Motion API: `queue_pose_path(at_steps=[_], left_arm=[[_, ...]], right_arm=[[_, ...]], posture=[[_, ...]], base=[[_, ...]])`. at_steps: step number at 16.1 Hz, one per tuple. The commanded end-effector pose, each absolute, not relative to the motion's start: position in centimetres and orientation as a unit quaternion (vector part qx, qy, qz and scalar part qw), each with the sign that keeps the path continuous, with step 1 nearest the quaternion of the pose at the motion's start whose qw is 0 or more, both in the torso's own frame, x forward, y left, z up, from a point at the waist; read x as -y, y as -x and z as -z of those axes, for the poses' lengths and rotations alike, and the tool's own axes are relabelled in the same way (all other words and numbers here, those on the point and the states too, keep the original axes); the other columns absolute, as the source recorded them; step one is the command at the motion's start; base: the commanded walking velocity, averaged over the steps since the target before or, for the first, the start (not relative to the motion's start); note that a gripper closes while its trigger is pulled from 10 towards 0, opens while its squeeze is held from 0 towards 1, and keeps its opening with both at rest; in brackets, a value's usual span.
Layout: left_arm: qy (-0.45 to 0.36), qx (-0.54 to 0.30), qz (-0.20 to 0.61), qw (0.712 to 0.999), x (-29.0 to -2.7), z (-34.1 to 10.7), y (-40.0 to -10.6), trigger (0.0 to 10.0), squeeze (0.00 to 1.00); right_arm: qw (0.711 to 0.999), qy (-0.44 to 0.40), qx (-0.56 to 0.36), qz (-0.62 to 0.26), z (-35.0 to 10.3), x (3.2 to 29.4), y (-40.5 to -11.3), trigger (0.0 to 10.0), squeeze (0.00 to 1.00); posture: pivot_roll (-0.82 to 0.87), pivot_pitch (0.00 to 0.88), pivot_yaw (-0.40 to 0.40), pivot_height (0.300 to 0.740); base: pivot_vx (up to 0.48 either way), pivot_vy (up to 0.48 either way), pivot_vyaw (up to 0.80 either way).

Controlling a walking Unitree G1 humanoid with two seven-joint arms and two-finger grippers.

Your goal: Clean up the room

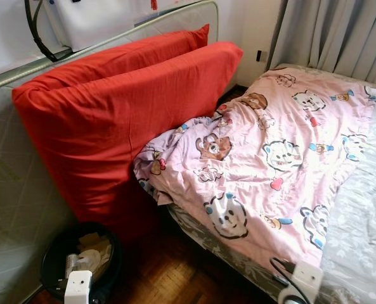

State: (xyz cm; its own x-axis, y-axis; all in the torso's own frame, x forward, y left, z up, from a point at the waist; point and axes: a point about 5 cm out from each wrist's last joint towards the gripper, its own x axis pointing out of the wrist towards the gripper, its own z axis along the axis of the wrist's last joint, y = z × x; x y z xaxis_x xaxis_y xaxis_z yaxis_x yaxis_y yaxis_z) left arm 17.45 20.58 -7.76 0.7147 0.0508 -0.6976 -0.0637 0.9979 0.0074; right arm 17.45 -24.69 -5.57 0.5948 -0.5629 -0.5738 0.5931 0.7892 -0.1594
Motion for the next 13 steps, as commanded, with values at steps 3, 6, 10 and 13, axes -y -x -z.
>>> queue_pose_path(at_steps=[3, 6, 10, 13], left_arm=[[0.003, -0.385, -0.031, 0.922, -20.8, 7.9, -17.1, 10.0, 0.0], [0.002, -0.386, -0.031, 0.922, -20.8, 8.0, -17.0, 10.0, 0.0], [-0.001, -0.387, -0.028, 0.922, -20.9, 7.9, -17.1, 10.0, 0.0], [-0.002, -0.387, -0.029, 0.922, -20.9, 8.0, -17.0, 10.0, 0.0]], right_arm=[[0.861, -0.032, -0.376, 0.341, 7.1, 24.7, -15.3, 10.0, 0.0], [0.844, -0.041, -0.405, 0.348, 7.8, 24.7, -14.4, 10.0, 0.0], [0.825, -0.049, -0.444, 0.347, 8.7, 24.7, -13.0, 10.0, 0.0], [0.812, -0.053, -0.454, 0.364, 8.9, 25.2, -12.3, 10.0, 0.0]], posture=[[0.02, 0.02, 0.023, 0.74], [0.02, 0.021, 0.024, 0.74], [0.02, 0.023, 0.025, 0.74], [0.02, 0.024, 0.026, 0.74]], base=[[0.0, 0.0, 0.0], [0.0, 0.0, 0.0], [0.0, 0.0, 0.0], [0.0, 0.0, 0.0]])
